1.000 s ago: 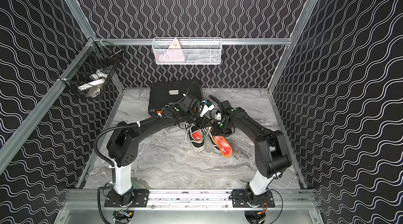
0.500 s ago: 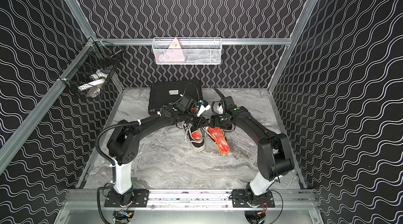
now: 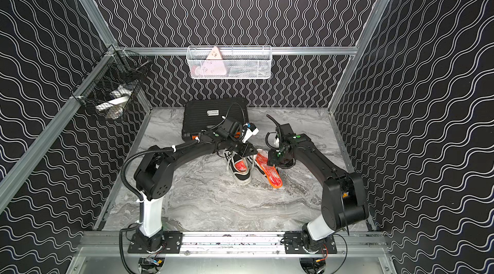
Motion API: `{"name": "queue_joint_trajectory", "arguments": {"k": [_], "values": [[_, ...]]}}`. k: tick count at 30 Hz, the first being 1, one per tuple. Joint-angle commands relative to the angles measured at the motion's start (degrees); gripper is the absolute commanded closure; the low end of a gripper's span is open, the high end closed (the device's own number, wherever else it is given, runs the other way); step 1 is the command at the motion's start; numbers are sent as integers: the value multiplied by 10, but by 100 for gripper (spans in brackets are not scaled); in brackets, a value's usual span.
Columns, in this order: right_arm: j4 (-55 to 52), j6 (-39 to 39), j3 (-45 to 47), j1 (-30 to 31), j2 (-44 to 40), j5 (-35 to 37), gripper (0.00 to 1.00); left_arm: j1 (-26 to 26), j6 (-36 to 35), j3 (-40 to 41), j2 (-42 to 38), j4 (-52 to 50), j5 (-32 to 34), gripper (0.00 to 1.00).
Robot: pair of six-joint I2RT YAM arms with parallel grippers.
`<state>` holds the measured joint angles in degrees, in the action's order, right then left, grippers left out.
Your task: Insert the insole into the shoe
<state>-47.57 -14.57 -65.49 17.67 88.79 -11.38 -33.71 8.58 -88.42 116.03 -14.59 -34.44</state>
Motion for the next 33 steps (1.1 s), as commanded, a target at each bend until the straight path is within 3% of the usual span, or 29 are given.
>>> {"name": "queue_joint_trajectory", "arguments": {"k": [1, 7, 17, 27, 33], "values": [[-28, -22, 2, -2, 2, -27, 41, 1, 6, -12, 5, 33, -15, 100], [-42, -41, 2, -5, 31, -69, 60, 1, 10, -11, 4, 46, -12, 100], [-30, -47, -9, -7, 26, -54, 90, -2, -11, -4, 5, 55, -58, 100], [-24, 4, -49, -5, 60, -10, 90, -19, -35, -13, 15, 51, -91, 100], [-62, 10, -60, -6, 59, -11, 69, -18, -37, -32, 30, 26, -33, 100]]}}
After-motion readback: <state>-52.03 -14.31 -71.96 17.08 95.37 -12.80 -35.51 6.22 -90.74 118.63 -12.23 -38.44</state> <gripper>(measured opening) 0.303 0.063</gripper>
